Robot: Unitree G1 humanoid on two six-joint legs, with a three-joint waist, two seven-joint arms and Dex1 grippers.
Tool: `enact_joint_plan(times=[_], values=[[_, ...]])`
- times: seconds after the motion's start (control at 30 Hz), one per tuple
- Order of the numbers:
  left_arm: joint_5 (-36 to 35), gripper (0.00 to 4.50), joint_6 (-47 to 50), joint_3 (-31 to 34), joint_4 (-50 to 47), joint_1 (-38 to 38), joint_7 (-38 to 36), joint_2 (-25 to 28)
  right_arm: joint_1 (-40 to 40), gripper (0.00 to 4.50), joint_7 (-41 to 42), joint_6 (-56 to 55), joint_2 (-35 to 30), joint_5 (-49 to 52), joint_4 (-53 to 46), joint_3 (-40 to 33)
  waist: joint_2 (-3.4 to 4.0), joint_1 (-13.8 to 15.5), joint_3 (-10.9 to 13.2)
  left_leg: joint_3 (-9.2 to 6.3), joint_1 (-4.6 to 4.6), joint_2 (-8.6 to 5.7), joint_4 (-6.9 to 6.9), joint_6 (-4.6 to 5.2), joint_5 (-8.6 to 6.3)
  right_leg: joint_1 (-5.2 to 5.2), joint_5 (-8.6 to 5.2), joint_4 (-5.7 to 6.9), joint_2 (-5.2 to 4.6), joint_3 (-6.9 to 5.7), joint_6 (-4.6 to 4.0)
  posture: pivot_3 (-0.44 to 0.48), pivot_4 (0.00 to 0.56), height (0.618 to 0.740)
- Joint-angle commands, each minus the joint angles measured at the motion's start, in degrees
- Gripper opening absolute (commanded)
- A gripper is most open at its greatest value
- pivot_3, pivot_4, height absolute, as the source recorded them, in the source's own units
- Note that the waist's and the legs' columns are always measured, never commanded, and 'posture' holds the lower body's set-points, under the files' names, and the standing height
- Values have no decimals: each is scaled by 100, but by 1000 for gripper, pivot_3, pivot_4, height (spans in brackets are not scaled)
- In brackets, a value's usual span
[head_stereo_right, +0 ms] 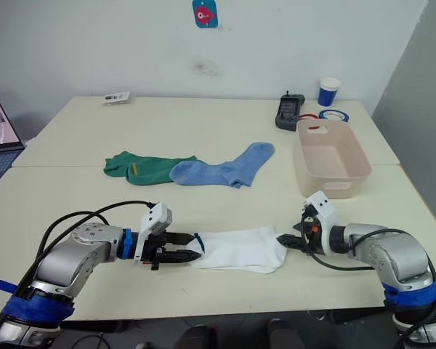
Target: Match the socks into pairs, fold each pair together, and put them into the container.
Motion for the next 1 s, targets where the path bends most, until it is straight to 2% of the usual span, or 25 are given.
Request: enact_joint_plan(times=[0.03,0.1,0.27,0.33,0.77,0.97,1.0], values=[[-70,2130,35,89,-167,-22,127,-20,-84,3294,84,-74,-75,70,-20,-40,0,0,0,-1,0,0,0,0,0,0,0,0,0,0,0,0,150,740],[-92,1647,47,89,-163,-27,155,-35,-86,2674,85,-57,-68,91,16,-59,0,-1,0,-1,1,0,0,0,0,0,0,1,1,1,0,0,150,740],[-173,21,88,82,-214,-20,171,-47,-82,815,97,42,-60,228,12,-131,0,-1,0,-1,0,0,0,0,0,0,0,1,0,1,0,0,150,740],[-211,0,101,85,-228,-21,168,-39,-54,114,127,91,-75,293,-55,-154,0,-1,0,-1,1,0,0,0,0,0,0,1,0,1,0,0,150,740],[-540,0,309,248,-215,-228,-76,254,48,51,215,671,-327,1098,-816,-600,0,-2,0,-3,0,0,0,0,0,0,0,1,1,-1,0,0,150,740],[-444,0,187,128,-62,-332,-95,218,50,51,-94,6,-339,463,-540,-237,0,-3,0,-1,1,-2,1,0,0,1,0,0,1,3,0,0,150,740],[-439,0,181,112,-67,-331,-99,212,31,216,-81,-58,-318,437,-459,-221,0,-2,0,0,1,-2,1,0,0,1,0,0,1,2,0,0,150,740]])
